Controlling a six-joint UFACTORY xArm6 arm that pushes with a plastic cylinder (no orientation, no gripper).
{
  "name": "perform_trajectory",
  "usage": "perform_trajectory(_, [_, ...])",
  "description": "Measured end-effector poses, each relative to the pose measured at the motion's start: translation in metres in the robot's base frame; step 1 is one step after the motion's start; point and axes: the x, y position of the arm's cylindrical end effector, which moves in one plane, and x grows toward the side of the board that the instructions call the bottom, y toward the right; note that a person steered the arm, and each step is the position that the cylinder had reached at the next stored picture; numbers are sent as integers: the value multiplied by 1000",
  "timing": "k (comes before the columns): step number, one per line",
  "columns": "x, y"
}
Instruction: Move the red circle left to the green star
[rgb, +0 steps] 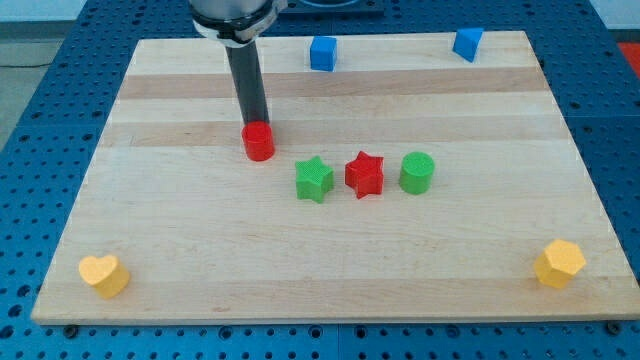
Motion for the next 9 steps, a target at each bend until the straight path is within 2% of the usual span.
perform_trajectory(4, [44,4])
perform_trajectory(9, [60,4])
